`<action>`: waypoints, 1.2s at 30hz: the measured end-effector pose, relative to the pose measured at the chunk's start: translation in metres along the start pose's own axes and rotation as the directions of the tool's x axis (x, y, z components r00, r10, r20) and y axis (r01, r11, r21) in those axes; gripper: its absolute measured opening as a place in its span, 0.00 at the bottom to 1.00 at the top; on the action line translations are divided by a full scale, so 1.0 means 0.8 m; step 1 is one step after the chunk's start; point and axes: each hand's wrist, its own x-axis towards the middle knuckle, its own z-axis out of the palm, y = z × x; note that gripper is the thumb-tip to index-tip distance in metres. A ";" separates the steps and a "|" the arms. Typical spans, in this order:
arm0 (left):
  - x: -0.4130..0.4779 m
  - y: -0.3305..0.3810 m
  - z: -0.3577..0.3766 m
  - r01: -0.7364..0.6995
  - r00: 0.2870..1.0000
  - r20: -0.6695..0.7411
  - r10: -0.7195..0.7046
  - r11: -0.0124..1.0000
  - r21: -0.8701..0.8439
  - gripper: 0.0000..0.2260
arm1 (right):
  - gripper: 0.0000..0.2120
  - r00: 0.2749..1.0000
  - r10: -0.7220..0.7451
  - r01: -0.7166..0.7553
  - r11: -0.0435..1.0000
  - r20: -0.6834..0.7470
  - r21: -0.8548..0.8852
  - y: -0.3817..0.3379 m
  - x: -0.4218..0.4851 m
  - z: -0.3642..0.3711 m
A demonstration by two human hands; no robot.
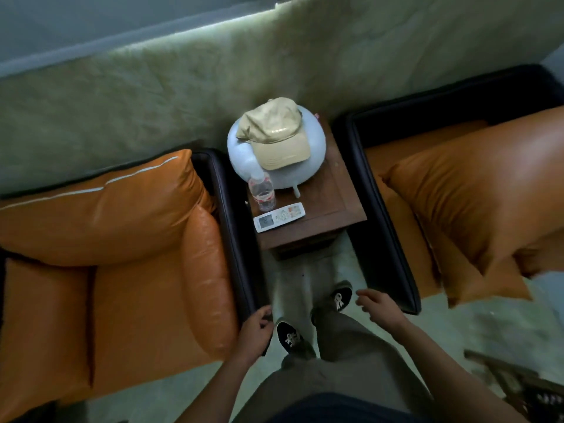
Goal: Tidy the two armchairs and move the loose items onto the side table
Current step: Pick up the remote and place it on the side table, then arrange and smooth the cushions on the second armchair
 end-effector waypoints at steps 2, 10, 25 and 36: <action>-0.007 -0.006 0.010 -0.021 0.999 0.048 0.018 0.999 0.048 0.19 | 0.15 0.999 0.017 -0.014 0.998 -0.048 0.055 0.014 -0.024 -0.009; 0.000 0.044 0.062 -0.144 0.982 0.154 0.113 0.967 0.208 0.13 | 0.13 0.954 0.141 -0.042 0.937 -0.266 0.347 0.102 -0.094 -0.077; -0.074 0.203 0.348 -0.412 0.894 0.353 0.276 0.815 0.407 0.14 | 0.15 0.953 0.221 -0.108 0.889 -0.210 0.445 0.431 -0.192 -0.157; -0.139 0.341 0.565 -0.546 0.811 0.484 0.327 0.720 0.428 0.16 | 0.10 0.921 0.340 -0.121 0.709 -0.187 0.695 0.599 -0.228 -0.262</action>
